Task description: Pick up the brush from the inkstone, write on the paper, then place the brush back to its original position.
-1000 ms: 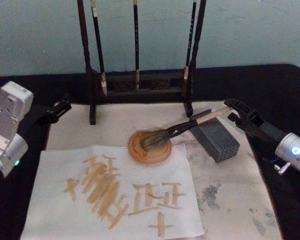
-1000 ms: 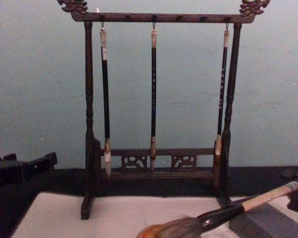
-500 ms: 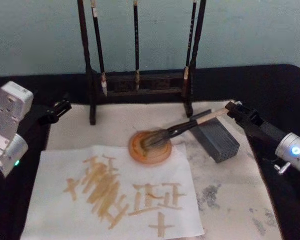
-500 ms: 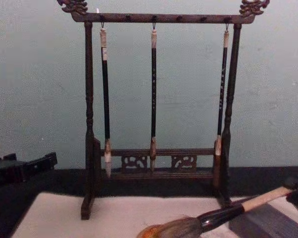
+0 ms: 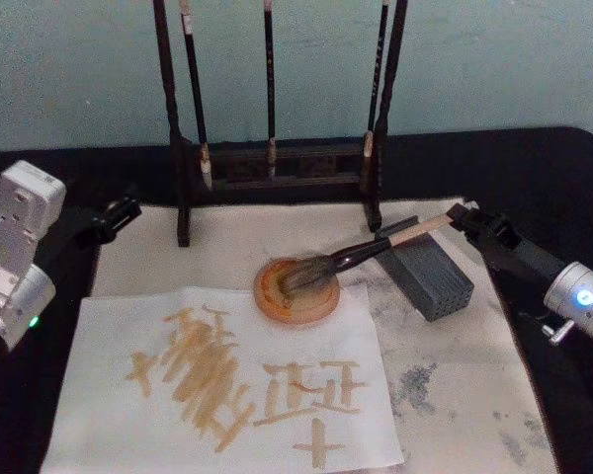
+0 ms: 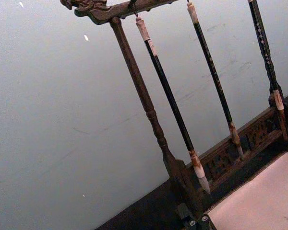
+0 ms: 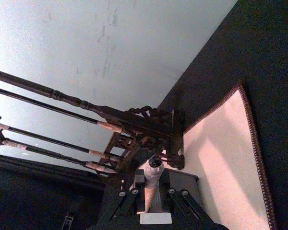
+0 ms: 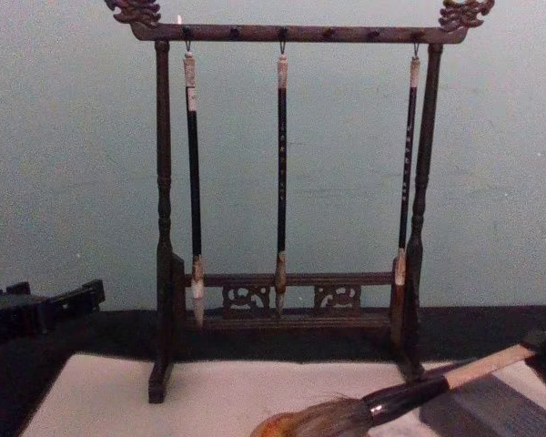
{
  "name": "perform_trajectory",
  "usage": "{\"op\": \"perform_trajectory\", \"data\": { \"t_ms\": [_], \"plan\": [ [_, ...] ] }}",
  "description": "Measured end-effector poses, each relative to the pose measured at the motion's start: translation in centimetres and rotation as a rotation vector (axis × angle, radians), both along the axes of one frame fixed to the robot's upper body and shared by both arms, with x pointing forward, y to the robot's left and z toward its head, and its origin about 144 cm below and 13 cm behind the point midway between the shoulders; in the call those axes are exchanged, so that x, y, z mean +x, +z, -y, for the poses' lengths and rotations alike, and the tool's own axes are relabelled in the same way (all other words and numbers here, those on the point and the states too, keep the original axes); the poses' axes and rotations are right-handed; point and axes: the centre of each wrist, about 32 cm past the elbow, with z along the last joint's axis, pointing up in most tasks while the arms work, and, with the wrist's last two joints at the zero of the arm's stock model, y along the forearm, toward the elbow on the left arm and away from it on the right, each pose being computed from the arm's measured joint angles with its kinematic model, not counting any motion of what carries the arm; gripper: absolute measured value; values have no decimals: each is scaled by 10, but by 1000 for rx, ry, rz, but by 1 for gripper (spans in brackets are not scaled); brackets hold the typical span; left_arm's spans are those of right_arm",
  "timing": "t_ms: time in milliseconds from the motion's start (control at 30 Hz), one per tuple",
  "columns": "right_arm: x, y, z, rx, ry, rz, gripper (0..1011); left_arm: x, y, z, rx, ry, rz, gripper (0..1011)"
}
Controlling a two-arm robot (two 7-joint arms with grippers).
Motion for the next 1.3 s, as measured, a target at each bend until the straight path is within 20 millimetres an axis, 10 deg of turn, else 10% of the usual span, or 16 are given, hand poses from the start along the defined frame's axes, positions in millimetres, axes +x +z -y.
{"op": "perform_trajectory", "data": {
  "t_ms": [1300],
  "plan": [
    [-5, 15, -2, -13, 22, 73, 175, 0, 0, 0, 0, 0, 0, 1002]
  ]
}}
